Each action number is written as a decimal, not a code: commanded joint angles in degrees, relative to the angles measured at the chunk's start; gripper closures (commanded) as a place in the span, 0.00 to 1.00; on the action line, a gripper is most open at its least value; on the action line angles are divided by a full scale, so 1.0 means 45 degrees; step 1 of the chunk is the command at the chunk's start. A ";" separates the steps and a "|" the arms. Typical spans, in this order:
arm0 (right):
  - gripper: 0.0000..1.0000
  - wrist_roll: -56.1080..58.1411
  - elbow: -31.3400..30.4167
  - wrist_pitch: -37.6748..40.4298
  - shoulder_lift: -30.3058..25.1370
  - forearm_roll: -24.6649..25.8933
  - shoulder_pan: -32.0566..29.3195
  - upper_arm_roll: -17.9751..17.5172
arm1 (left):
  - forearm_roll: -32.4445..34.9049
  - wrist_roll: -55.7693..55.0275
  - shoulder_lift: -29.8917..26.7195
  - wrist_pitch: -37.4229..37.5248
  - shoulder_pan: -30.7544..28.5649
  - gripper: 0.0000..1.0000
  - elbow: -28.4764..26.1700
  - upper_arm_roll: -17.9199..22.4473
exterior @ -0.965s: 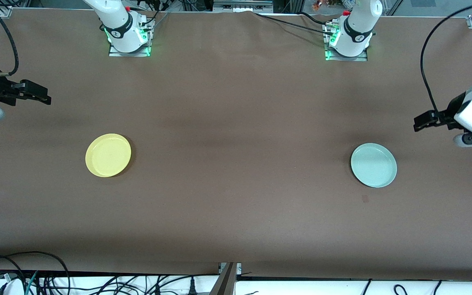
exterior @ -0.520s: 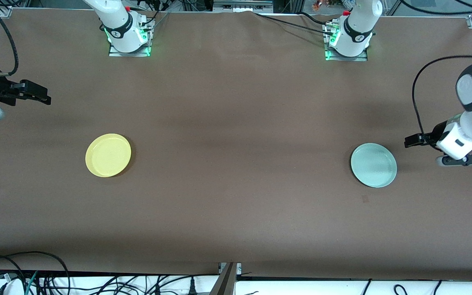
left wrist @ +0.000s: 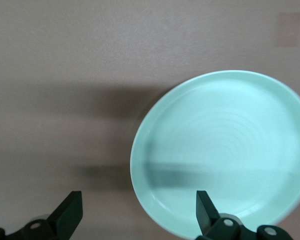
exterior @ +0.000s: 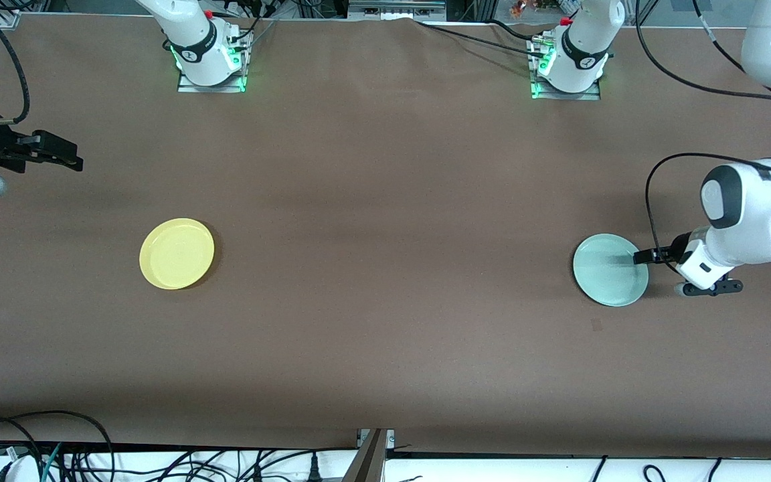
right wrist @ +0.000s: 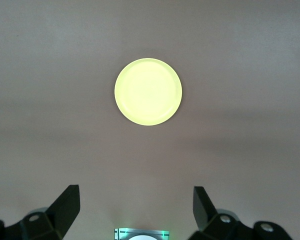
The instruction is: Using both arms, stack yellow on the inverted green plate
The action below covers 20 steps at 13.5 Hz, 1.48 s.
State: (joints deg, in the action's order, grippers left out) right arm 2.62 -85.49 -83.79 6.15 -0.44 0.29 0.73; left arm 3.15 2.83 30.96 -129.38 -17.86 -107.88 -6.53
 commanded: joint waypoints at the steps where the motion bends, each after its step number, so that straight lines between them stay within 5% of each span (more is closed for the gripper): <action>1: 0.00 0.0082 0.0072 0.0027 -0.0039 0.0098 -0.0006 -0.0006 | -0.0074 0.0347 0.0519 -0.0584 -0.0171 0.00 -0.0071 0.0004; 4: 0.00 0.0082 0.0072 0.0008 -0.0020 0.0098 -0.0006 -0.0006 | 0.0274 0.0366 0.0639 -0.0605 -0.0326 0.00 -0.0090 0.0005; 8: 0.00 0.0102 0.0072 0.0008 -0.0020 0.0098 -0.0006 -0.0006 | 0.0570 0.1419 0.0639 -0.0469 -0.0386 1.00 -0.0090 0.0005; 15: 0.00 0.0121 0.0072 0.0027 -0.0020 0.0098 -0.0045 -0.0006 | 0.0570 0.1226 0.0698 -0.0217 -0.0171 1.00 0.0143 -0.0111; 20: 0.00 0.0121 0.0072 0.0027 -0.0020 0.0098 -0.0045 0.0013 | 0.0629 -0.0427 0.0443 0.4732 0.2070 1.00 0.3416 -0.0093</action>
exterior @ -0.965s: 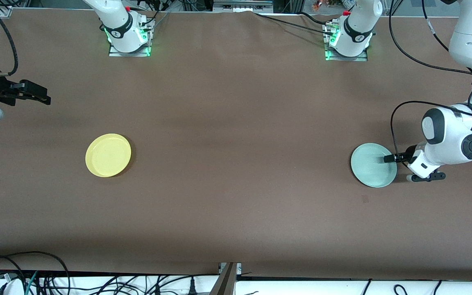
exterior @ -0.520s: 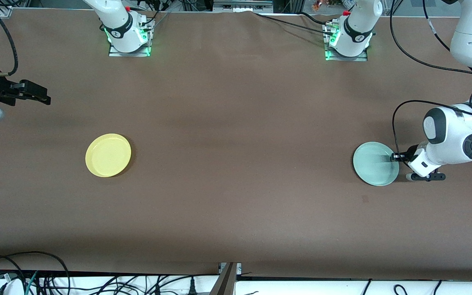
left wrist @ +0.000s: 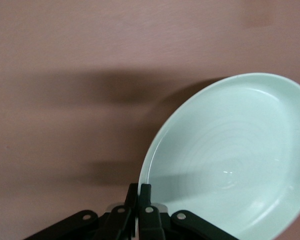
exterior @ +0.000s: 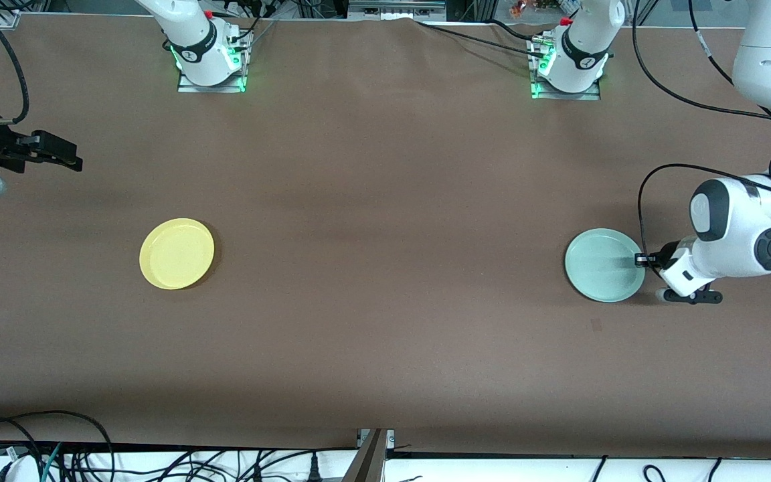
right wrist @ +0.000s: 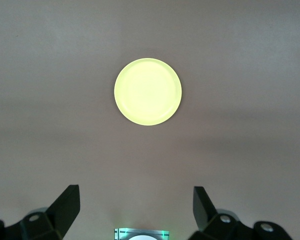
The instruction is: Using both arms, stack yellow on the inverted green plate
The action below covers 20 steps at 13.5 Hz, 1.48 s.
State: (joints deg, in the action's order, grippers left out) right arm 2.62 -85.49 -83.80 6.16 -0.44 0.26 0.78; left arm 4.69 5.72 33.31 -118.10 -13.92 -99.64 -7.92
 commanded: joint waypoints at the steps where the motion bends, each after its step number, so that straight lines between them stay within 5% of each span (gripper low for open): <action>1: 0.00 0.0121 0.0072 0.0028 -0.0022 0.0097 -0.0038 0.0001 | 0.0788 -0.1771 -0.0077 0.3478 0.1643 1.00 0.2582 0.0140; 6: 0.00 0.0121 0.0072 0.0027 -0.0022 0.0078 -0.0076 0.0001 | 0.2312 -0.5501 -0.0058 0.6278 0.5174 1.00 0.4640 0.0158; 10: 0.00 0.0121 0.0072 0.0028 -0.0003 0.0077 -0.0077 0.0001 | 0.3407 -0.9114 -0.0038 0.7045 0.8339 1.00 0.5013 0.0217; 20: 0.00 0.0102 0.0072 0.0028 0.0017 0.0019 -0.0116 0.0021 | 0.9947 -1.2323 0.1405 0.7728 1.4552 1.00 0.5151 0.0703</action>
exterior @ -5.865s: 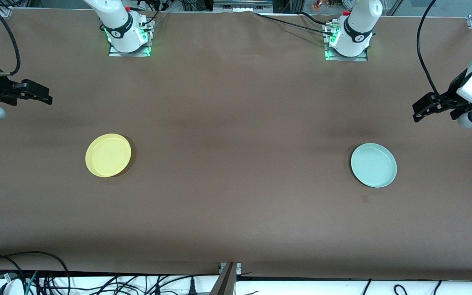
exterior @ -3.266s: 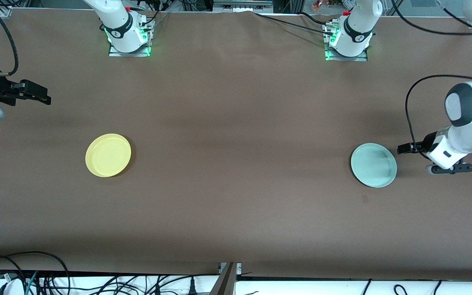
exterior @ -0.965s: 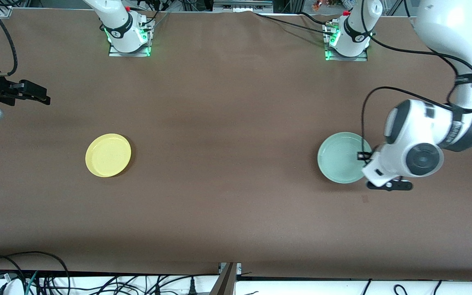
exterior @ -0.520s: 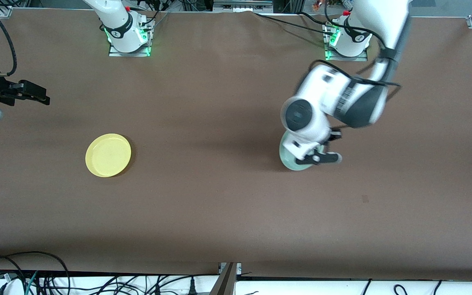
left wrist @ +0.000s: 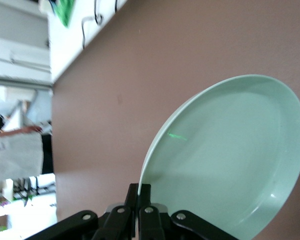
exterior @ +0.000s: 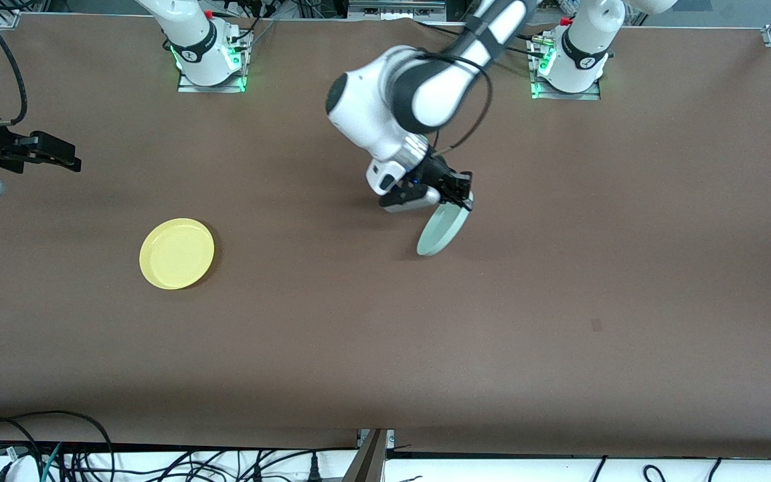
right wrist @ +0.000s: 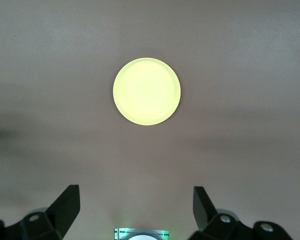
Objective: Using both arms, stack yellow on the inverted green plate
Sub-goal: 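Tilt the green plate over and carry it toward the table center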
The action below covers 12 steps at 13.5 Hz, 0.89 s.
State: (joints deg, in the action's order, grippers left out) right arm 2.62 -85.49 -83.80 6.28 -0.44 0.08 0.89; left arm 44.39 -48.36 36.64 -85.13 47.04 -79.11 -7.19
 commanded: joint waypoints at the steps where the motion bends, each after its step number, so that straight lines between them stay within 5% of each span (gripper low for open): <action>1: 0.00 0.0102 0.0072 0.0028 -0.0010 -0.0001 -0.0076 -0.0003 | 0.1713 -0.0308 0.0955 0.0403 0.1534 1.00 0.0878 0.0813; 7: 0.00 0.0121 0.0072 0.0028 0.0068 -0.0001 -0.0077 -0.0003 | 0.2890 -0.0328 0.3844 0.0482 0.4641 1.00 0.3241 0.3449; 12: 0.00 0.0102 0.0072 0.0028 0.0088 -0.0001 -0.0077 -0.0003 | 0.2968 -0.0445 0.4805 0.0443 0.5190 1.00 0.3733 0.3511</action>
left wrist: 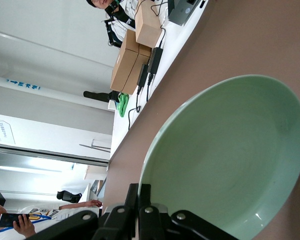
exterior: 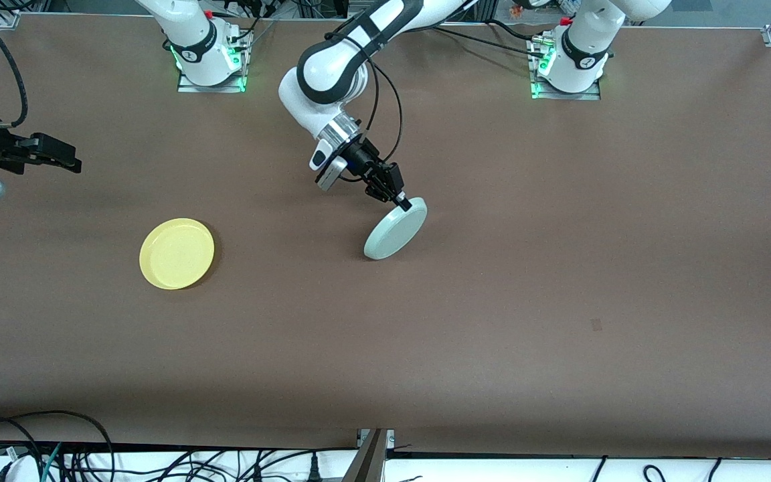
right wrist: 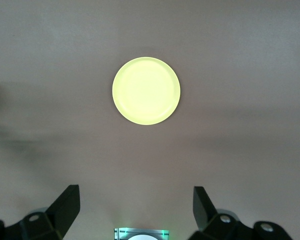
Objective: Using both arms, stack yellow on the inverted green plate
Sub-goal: 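Tilt the green plate over and carry it toward the table center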
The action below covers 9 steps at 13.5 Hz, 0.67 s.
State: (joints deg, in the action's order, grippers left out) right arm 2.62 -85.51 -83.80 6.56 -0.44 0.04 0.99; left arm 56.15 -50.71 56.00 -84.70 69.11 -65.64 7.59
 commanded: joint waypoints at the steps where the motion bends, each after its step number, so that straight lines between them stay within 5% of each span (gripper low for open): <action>1: 0.00 0.0082 0.0077 0.0028 0.0027 -0.0020 -0.0067 -0.0024 | 0.0354 0.0078 0.0641 0.0325 0.0421 1.00 0.0720 0.0208; 5: 0.00 0.0043 0.0058 -0.0128 0.0687 0.0116 -0.0087 -0.0024 | 0.0354 0.0058 0.0877 0.0286 0.0578 1.00 0.0720 0.0208; 6: 0.00 0.0062 0.0058 -0.0206 0.0923 0.0117 -0.0126 0.0034 | 0.0354 0.0059 0.0877 0.0286 0.0675 0.87 0.0720 0.0208; 7: 0.00 0.0082 0.0058 -0.0342 0.0964 0.0040 -0.0223 0.0073 | 0.0354 0.0078 0.0877 0.0286 0.0754 0.60 0.0720 0.0208; 8: 0.00 0.0043 0.0058 -0.0401 0.1022 0.0058 -0.0243 0.0074 | 0.0335 0.0078 0.0857 0.0286 0.0774 0.10 0.0720 0.0208; 9: 0.00 0.0004 0.0058 -0.0460 0.1139 0.0116 -0.0204 0.0054 | 0.0335 0.0175 0.0819 0.0286 0.0871 0.00 0.0759 0.0189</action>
State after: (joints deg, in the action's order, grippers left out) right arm 2.61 -85.62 -85.50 11.42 -0.41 -0.60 1.38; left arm 57.24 -50.72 58.42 -84.11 72.11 -64.79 8.01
